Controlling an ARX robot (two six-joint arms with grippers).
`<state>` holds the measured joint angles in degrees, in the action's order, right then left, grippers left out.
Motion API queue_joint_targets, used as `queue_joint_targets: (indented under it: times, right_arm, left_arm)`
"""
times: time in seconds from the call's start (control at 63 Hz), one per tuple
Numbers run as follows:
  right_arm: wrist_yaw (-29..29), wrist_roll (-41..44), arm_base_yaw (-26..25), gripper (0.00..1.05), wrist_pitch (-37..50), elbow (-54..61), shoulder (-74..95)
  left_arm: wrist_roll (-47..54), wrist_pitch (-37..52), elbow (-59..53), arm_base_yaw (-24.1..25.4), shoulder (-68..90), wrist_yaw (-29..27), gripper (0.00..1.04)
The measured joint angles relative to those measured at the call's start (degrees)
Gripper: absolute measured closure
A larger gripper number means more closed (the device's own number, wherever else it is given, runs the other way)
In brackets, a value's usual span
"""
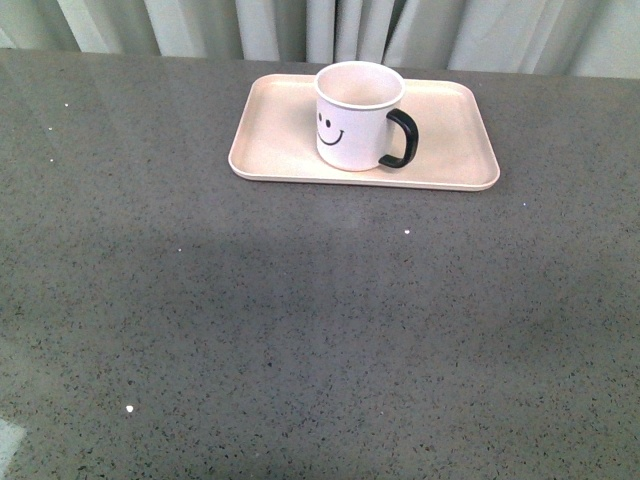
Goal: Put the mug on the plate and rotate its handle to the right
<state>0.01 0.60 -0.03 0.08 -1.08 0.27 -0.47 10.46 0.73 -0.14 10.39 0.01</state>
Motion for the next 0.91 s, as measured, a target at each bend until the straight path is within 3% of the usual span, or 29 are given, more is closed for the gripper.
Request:
queue_joint_targets:
  times: [0.143,0.365,0.762,0.858,0.905]
  right_arm:
    - [0.0,0.0,0.0,0.09,0.0,0.0,0.0]
    - [0.0,0.0,0.0,0.09,0.0,0.0,0.0]
    - [0.0,0.0,0.0,0.09,0.0,0.0,0.0]
    - [0.0,0.0,0.0,0.09,0.0,0.0,0.0]
    - [0.0,0.0,0.0,0.09,0.0,0.0,0.0]
  left_arm:
    - [0.0,-9.7,0.0,0.0,-8.0,0.0,1.03]
    - [0.0,-10.5,0.0,0.0,-9.4,0.0,1.0]
    - [0.0,-10.5,0.0,0.0,-9.5,0.0,0.25]
    - [0.0,-10.5,0.0,0.0,-9.5,0.0,0.09]
    - [0.2,-10.5,0.0,0.0,-9.5,0.0,0.09]
